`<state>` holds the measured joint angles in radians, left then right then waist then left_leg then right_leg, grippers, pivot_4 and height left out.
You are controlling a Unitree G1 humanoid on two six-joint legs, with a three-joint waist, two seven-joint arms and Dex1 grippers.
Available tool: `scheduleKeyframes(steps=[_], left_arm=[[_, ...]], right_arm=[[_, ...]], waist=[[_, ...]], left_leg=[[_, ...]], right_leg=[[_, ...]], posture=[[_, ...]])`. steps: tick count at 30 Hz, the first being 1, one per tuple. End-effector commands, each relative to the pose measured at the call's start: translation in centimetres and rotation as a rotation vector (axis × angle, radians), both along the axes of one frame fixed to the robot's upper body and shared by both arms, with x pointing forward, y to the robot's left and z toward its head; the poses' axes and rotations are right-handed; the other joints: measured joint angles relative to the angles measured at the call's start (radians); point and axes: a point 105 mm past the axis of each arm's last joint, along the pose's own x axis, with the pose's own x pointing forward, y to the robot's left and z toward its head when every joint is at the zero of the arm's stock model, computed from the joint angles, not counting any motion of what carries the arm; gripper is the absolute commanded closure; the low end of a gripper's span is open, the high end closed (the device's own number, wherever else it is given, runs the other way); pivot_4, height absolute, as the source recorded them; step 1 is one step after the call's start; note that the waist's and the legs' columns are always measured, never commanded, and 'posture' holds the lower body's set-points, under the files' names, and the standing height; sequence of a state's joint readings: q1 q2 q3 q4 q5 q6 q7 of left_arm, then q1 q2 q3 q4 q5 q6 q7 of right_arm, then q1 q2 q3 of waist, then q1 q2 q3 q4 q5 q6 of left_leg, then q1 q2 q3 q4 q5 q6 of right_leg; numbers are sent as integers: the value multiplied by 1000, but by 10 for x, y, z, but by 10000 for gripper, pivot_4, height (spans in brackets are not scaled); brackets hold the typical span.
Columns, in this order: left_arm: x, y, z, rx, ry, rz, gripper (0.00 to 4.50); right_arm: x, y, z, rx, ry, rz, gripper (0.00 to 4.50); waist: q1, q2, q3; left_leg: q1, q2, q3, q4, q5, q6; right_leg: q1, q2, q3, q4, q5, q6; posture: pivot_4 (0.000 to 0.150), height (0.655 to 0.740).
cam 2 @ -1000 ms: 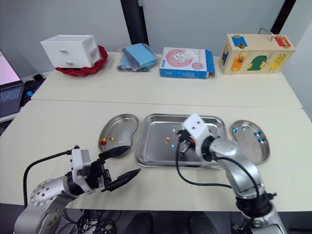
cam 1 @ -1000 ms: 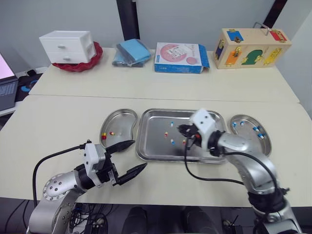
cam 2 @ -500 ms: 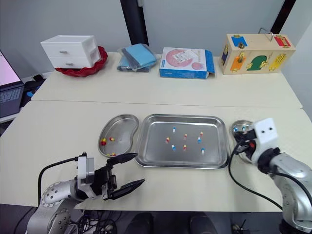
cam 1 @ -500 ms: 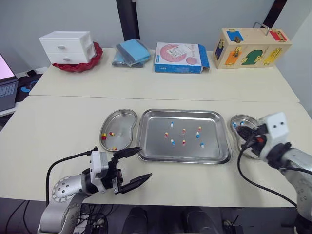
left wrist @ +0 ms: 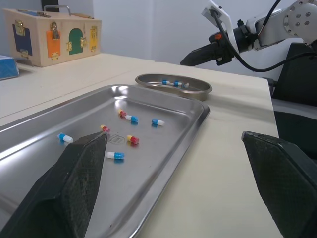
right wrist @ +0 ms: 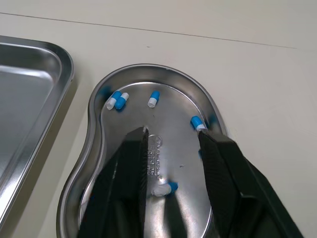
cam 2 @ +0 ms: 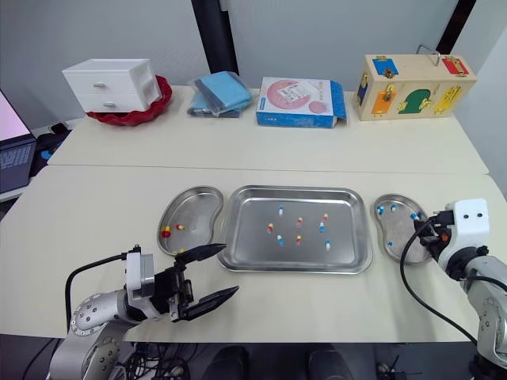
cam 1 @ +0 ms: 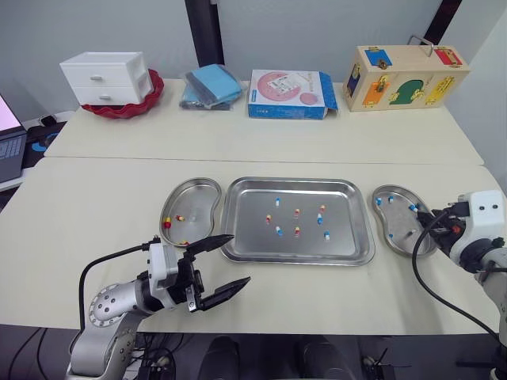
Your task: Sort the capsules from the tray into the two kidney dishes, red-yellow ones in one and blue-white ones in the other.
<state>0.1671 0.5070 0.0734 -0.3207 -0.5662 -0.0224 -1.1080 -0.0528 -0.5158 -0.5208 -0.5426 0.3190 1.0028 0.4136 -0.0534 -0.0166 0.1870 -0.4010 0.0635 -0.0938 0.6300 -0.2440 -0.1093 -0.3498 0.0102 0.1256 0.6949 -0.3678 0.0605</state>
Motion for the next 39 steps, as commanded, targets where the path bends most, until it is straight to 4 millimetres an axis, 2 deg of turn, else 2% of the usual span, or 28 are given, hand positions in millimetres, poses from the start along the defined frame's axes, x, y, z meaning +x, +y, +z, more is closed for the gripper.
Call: scheduleKeyframes(steps=[1, 6, 7, 12, 16, 18, 22, 27, 29, 39], left_arm=[[-4, -7, 10, -18, -33, -21, 0], [-1, -3, 13, -29, -27, 31, 0], [1, 0, 14, -28, -19, 60, 0], [7, 24, 8, 69, 49, 232, 0], [1, 69, -1, 211, 142, 391, 0], [-3, 86, 1, 206, 170, 445, 0], [-14, 131, -3, 221, 252, 611, 0], [-31, 163, -19, 288, 358, 716, 0], [-34, 169, -22, 295, 386, 746, 0], [-40, 168, -26, 301, 420, 750, 0]], right_arm=[[-1, -2, 16, -23, -65, 0, 16075], [-6, 13, 22, -89, -95, 118, 1772], [-8, 17, 21, -114, -100, 156, 607], [-23, 42, 23, -215, -179, 349, 607], [-56, 60, 4, -273, -125, 633, 607], [-68, 60, -4, -258, -80, 693, 607], [-89, 58, -18, -222, -19, 751, 607], [-95, 56, -30, -185, 1, 745, 607], [-95, 58, -34, -182, -3, 743, 607], [-91, 66, -41, -168, -16, 779, 607]], waist=[[0, 0, 0], [2, 0, 0], [2, 0, 0], [2, 0, 0], [3, 0, 0], [4, 0, 0], [5, 0, 0], [3, -1, 0], [3, -1, 0], [7, -3, -1]], left_leg=[[0, 0, 0, 0, 0, 0], [0, 0, 0, 0, 0, 0], [0, 0, 0, 0, 0, 0], [0, 0, 0, 0, 0, 0], [1, 0, -1, 0, 0, 0], [1, 1, -1, 0, 0, 0], [4, 0, -1, 0, 0, 0], [5, 1, -1, 0, 0, 0], [5, 1, -1, 0, 0, 0], [4, 1, -1, 0, 0, 0]], right_leg=[[0, 0, 0, 0, 0, 0], [0, 0, 0, 0, 0, 0], [0, 0, 0, 0, 0, 0], [1, 0, 0, 0, 0, 0], [1, 0, -1, -1, 0, 0], [2, 0, -1, -2, 0, 0], [7, 0, -1, -3, 0, 0], [8, 0, -1, -5, 0, 0], [8, 0, -1, -5, 0, 0], [8, 0, -1, -6, 0, 0]], posture=[[1500, 7302], [1500, 7302], [1500, 7302], [1500, 7302], [1500, 7302], [1500, 7302], [1500, 7302], [1500, 7302], [1500, 7302], [1500, 7302]])
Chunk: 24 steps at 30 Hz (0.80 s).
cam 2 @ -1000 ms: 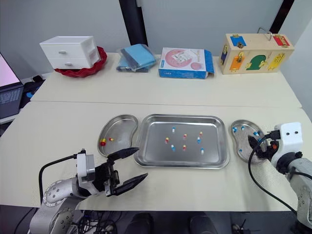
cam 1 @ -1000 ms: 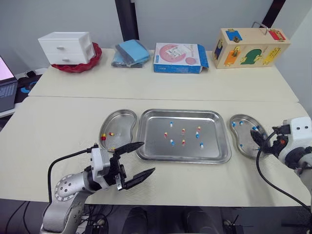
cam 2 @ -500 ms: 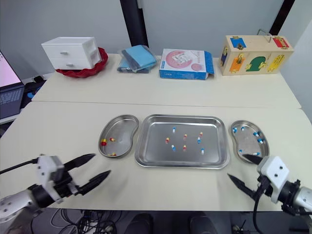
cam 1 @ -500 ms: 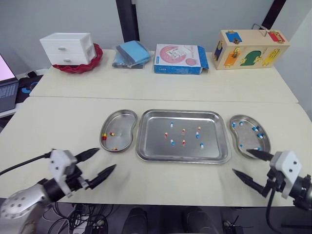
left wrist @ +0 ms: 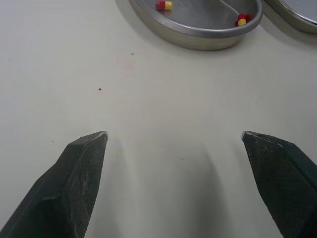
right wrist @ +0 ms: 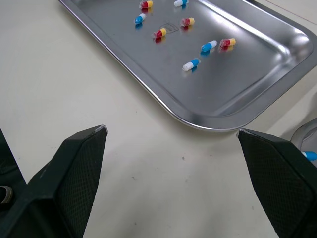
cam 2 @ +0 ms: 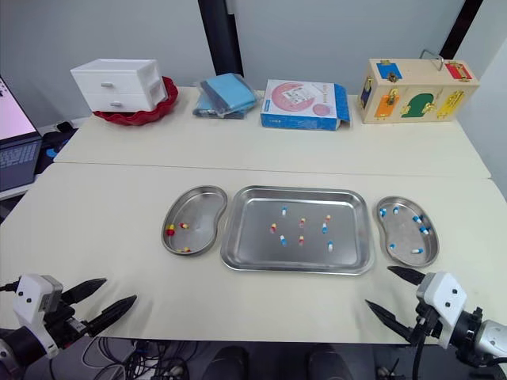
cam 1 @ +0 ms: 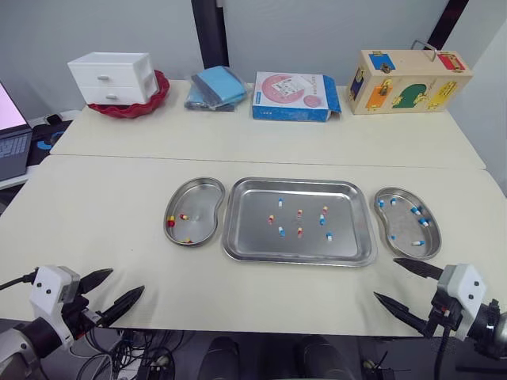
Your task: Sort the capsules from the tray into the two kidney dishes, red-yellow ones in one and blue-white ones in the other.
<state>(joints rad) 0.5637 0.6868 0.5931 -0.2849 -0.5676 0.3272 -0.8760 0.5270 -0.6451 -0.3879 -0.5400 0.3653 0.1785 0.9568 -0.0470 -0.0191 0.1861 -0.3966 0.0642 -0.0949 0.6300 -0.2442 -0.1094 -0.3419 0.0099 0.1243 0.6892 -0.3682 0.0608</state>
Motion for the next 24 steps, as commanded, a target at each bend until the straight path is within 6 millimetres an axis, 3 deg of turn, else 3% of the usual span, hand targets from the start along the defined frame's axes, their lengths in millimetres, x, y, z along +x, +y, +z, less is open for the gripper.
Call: scheduleKeyframes(steps=[1, 5, 9, 15, 24], left_arm=[[-2, 2, 9, 30, -23, -2, 0], [-1, 1, 11, 41, -25, -17, 0], [38, -47, 38, 85, -102, -231, 0], [61, -96, 56, 81, -157, -391, 0], [112, -153, 56, 62, -204, -521, 0]], right_arm=[[3, 2, 5, -7, -39, 16, 607], [4, 4, 5, -5, -45, 25, 607], [7, 19, 11, 11, -59, 111, 607], [12, 34, 21, 23, -100, 140, 607], [15, 48, 24, 47, -106, 155, 607]], waist=[[0, 0, 0], [1, 0, 0], [19, 0, 0], [13, 1, 0], [18, 1, 0]], left_leg=[[0, 0, 0, 0, 0, 0], [0, 0, 0, 0, 0, 0], [0, 0, -2, 1, 0, 0], [0, 0, -2, 0, 1, -2], [0, -1, -4, 1, 1, -2]], right_leg=[[0, 0, 0, 0, 0, 0], [0, 0, 0, 0, 0, 0], [1, 0, -2, 1, 0, 0], [3, 0, -2, -1, 1, 1], [4, 0, -4, 0, 1, 1]], posture=[[1500, 7302], [1500, 7302], [1500, 7302], [1500, 7302], [1500, 7302]])
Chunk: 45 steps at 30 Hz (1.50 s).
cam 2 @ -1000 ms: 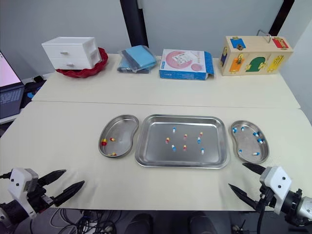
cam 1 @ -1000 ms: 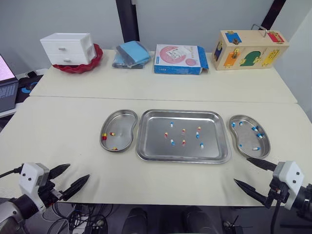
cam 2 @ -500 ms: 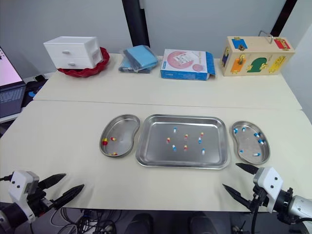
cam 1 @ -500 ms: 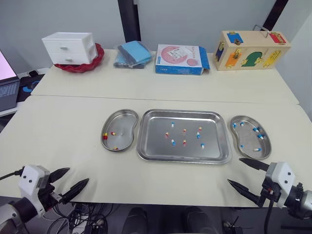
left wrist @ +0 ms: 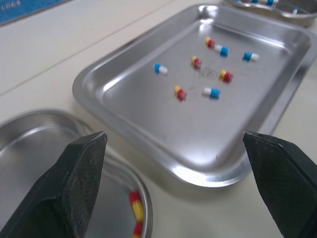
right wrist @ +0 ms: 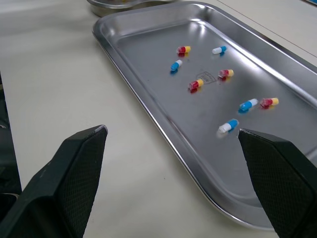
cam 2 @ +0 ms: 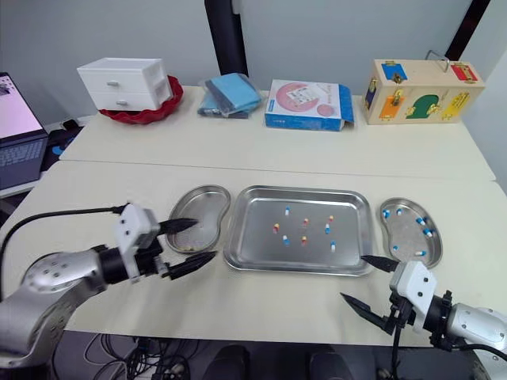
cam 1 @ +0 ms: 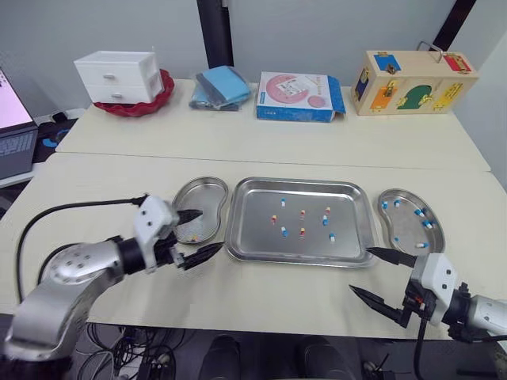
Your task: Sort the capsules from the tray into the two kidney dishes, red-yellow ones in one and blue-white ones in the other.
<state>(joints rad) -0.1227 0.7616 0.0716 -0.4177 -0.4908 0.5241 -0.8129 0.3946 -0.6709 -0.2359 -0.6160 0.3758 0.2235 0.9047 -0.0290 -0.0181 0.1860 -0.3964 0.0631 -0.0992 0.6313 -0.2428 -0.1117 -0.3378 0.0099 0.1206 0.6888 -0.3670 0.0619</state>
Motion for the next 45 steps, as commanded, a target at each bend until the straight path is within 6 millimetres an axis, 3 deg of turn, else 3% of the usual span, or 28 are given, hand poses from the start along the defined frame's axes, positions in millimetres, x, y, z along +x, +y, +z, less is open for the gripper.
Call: scheduleKeyframes(steps=[1, 10, 14, 26, 40, 45], left_arm=[[19, -10, -6, -1, 12, 26, 0], [46, -53, -18, -77, 85, 100, 0], [53, -69, -20, -70, 97, 120, 12664], [73, -89, -29, 11, 131, 206, 12664], [77, -97, -50, 47, 184, 191, 12664], [75, -99, -53, 62, 191, 170, 25517]], right_arm=[[0, 7, 9, 9, -39, 10, 607], [-6, 11, 6, 38, -32, -25, 607], [-8, 13, 6, 43, -31, -31, 0], [-9, 17, 6, 68, -34, -49, 0], [-8, 23, 10, 87, -53, -48, 0], [-8, 23, 11, 91, -54, -52, 0]], waist=[[0, 0, 0], [0, 0, 0], [-1, 0, 0], [0, 0, 0], [0, 0, 0], [1, 0, 0]], left_leg=[[0, 0, 0, 0, 0, 0], [-1, 0, -2, 2, 0, 0], [-1, -1, -3, 4, 0, 0], [-2, -1, -5, 10, 0, 0], [-2, -2, -6, 12, 0, 0], [-2, -2, -6, 12, 0, 0]], right_leg=[[0, 0, 0, 0, 0, 0], [0, 0, -1, 1, 0, 0], [0, 0, -2, 3, 0, 0], [1, 1, -2, 8, 0, 0], [2, 1, -3, 8, 0, 0], [2, 0, -3, 8, 0, 0]], posture=[[1500, 7302], [1500, 7302], [1500, 7302], [1500, 7302], [1500, 7302], [1500, 7302]])
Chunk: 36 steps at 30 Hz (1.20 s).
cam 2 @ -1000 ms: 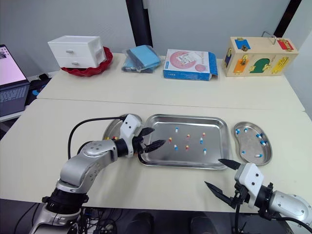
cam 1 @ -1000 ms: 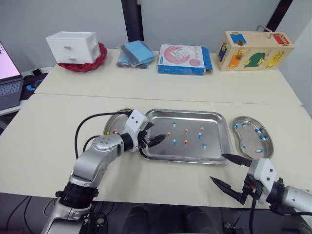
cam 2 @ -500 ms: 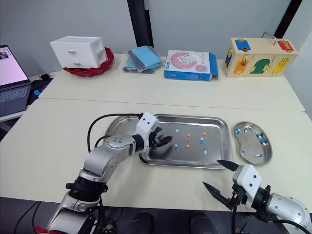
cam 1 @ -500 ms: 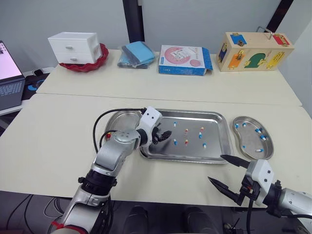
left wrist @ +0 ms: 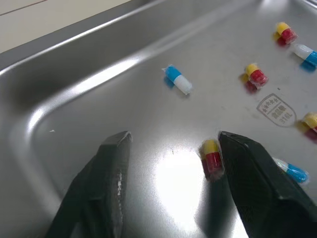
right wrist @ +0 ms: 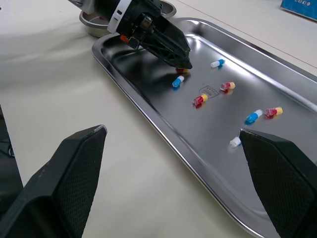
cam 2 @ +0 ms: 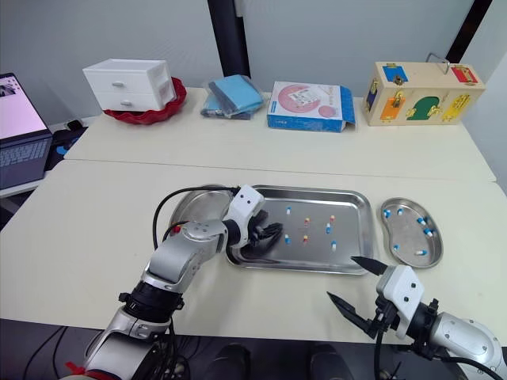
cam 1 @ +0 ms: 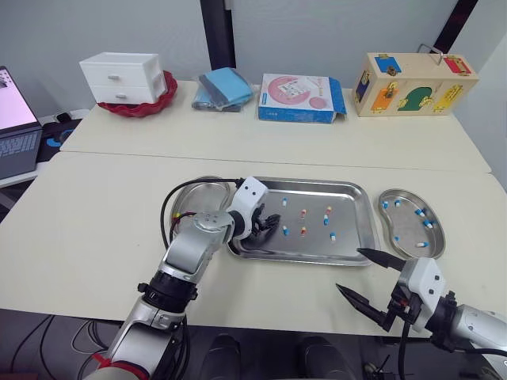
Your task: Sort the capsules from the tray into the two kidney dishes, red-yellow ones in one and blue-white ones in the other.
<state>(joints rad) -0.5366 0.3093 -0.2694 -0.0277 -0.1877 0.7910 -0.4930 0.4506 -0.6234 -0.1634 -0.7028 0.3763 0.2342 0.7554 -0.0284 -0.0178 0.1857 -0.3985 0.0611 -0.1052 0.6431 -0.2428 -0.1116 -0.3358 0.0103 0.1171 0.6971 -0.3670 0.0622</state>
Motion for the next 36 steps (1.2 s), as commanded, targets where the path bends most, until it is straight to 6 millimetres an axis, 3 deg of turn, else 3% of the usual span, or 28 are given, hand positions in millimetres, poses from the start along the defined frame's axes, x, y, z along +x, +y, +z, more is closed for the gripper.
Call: scheduleKeyframes(steps=[1, 4, 7, 12, 17, 21, 25, 27, 30, 36], left_arm=[[-3, -3, -2, 15, 2, -30, 28478], [-3, -2, -2, 18, 1, -35, 38991], [-4, -1, -1, 18, -2, -37, 44411], [-4, 1, 6, 5, -28, -40, 44411], [-9, 7, 38, -7, -125, -65, 44411], [-20, 34, 71, -47, -180, -27, 44411], [-25, 83, 91, -86, -224, 116, 44411], [-28, 108, 94, -81, -259, 190, 44411], [-34, 128, 88, -72, -262, 245, 44411], [-41, 141, 77, -83, -248, 287, 44411]], right_arm=[[-2, 5, 11, 16, -42, 16, 0], [-2, 3, 10, 13, -41, 9, 0], [-1, -3, 7, -7, -53, -9, 0], [1, -8, 6, -11, -76, -14, 0], [4, -10, 5, -37, -123, 15, 0], [7, -9, 5, -50, -152, 60, 0], [10, 3, 8, -21, -148, 144, 0], [11, 14, 7, -14, -145, 200, 0], [13, 27, 8, 4, -149, 256, 0], [18, 44, 11, 37, -156, 312, 0]], waist=[[0, 0, 0], [0, 0, 0], [0, 0, 0], [0, 0, 0], [-1, 0, 0], [-4, 0, 0], [-5, 1, 0], [-3, 1, 0], [-2, 1, 0], [6, 0, 1]], left_leg=[[0, 0, 0, 0, 0, 0], [0, 0, 0, 0, 0, 0], [0, 0, 0, 0, 0, 0], [0, 0, 0, 0, 0, 0], [0, 0, 0, 0, 0, 0], [0, 0, 0, 0, 0, 0], [1, 1, 0, -1, 0, 0], [1, 1, 0, -1, 0, 0], [0, 1, 0, 0, 0, 0], [0, 0, -1, 0, 0, 0]], right_leg=[[0, 0, 0, 0, 0, 0], [0, 0, 0, 0, 0, 0], [0, 0, 0, 0, 0, 0], [0, 0, 0, 0, 0, 0], [0, 0, 0, 0, 0, 0], [0, 0, 0, 0, 0, 0], [0, 0, 0, 0, 0, 0], [0, 0, 0, 0, 0, 0], [0, 0, 0, 0, 0, 0], [0, -1, -2, 0, 0, 0]], posture=[[1500, 7302], [1500, 7302], [1500, 7302], [1500, 7302], [1500, 7302], [1500, 7302], [1500, 7302], [1500, 7302], [1500, 7302], [1500, 7302]])
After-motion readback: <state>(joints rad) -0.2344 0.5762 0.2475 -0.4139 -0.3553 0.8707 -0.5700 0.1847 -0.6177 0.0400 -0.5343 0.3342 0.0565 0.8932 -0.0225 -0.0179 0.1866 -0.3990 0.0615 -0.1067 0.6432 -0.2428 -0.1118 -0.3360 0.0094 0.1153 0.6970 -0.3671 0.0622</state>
